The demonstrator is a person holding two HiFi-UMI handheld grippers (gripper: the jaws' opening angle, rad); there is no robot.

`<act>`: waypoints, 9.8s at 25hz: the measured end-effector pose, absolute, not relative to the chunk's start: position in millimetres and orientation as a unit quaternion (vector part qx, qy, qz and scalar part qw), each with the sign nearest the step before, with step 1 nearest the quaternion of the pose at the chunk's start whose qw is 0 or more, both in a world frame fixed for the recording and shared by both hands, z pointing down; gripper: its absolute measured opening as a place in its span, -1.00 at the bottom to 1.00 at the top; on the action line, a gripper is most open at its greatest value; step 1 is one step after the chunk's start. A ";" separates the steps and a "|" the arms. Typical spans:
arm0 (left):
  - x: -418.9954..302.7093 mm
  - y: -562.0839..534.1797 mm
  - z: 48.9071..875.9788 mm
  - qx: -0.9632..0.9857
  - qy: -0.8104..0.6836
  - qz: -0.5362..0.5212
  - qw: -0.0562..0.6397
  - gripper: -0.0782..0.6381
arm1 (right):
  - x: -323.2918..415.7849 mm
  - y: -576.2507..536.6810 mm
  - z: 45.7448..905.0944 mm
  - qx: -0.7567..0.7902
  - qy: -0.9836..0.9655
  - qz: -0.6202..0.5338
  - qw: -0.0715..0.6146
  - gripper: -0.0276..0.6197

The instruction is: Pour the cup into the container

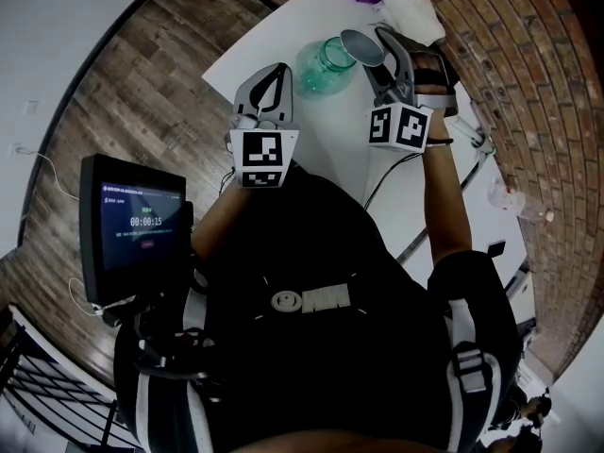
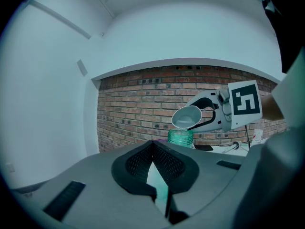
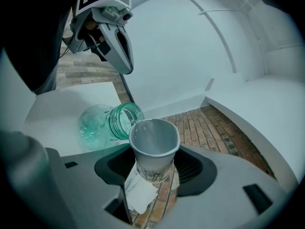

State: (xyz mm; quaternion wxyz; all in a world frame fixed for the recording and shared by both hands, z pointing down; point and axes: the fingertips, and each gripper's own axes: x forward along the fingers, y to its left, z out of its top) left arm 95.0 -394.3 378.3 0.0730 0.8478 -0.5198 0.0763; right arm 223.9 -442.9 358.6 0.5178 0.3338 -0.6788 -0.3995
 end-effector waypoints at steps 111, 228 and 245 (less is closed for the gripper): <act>111.3 -394.6 369.9 0.857 -0.508 0.062 0.066 -0.80 | 219.9 -440.8 336.6 0.298 -0.633 -0.480 0.529 -0.11; 224.4 -325.8 399.1 0.955 -0.260 0.130 0.050 -0.80 | 396.7 -316.2 375.9 0.705 -0.667 0.022 0.239 -0.11; 295.9 -292.4 445.2 0.957 -0.189 0.216 0.040 -0.80 | 421.2 -252.8 555.8 0.723 -0.652 0.185 0.135 -0.11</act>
